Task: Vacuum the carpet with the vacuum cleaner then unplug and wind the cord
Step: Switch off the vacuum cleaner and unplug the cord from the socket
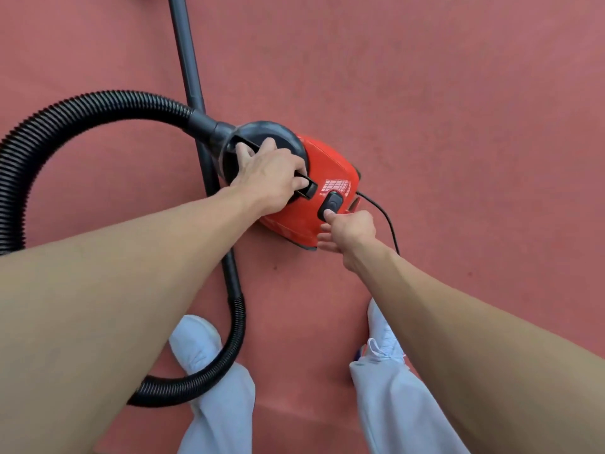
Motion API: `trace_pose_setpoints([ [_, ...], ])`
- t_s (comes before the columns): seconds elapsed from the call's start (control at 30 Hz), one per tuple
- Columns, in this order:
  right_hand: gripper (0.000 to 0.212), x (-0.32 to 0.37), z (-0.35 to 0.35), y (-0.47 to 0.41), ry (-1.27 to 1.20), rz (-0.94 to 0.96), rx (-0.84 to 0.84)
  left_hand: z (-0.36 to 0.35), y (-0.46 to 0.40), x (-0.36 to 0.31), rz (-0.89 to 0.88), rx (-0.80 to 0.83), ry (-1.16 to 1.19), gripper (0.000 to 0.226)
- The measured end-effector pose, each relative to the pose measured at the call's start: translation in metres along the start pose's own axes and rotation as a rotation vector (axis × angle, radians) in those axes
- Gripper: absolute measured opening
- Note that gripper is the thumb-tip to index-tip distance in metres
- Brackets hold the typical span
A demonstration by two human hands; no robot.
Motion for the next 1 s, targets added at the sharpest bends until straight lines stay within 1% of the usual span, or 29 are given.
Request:
trace_pose_setpoints([
  [0.13,0.024,-0.003,0.003,-0.008,0.012,0.022,-0.008,-0.004,0.0,0.001,-0.035,-0.037,-0.02,0.026],
  [0.27,0.028,-0.008,0.002,-0.015,0.003,0.025,-0.017,-0.005,-0.003,0.0,-0.038,-0.01,-0.021,0.026],
  [0.4,0.027,-0.011,0.002,-0.02,-0.024,-0.02,-0.001,-0.007,-0.003,-0.005,-0.019,-0.02,-0.018,0.029],
  [0.57,0.024,-0.009,0.001,-0.03,-0.057,-0.098,-0.045,-0.008,-0.004,-0.004,-0.008,-0.036,-0.003,0.029],
  [0.67,0.023,-0.008,0.003,-0.031,-0.069,-0.128,0.001,-0.007,-0.003,-0.004,-0.01,-0.02,0.0,0.03],
  [0.77,0.018,-0.005,0.007,-0.022,-0.071,-0.083,0.021,-0.005,-0.001,-0.005,-0.028,0.02,-0.028,0.031],
  [0.83,0.017,-0.002,0.008,-0.011,-0.031,-0.039,0.011,-0.005,0.003,-0.006,-0.025,0.039,-0.031,0.033],
  [1.0,0.014,0.009,0.013,0.019,0.05,0.001,0.008,0.001,0.029,-0.011,-0.084,-0.017,0.021,0.045],
])
Point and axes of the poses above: each hand's wrist, its own y-axis away from the middle knuckle, its own z-axis out of the back of the hand, x = y × z, the point moved 5 cm from there along -y, towards the middle knuckle, and after that the axes turned 1 degree about -y, right-handed, at the moved point
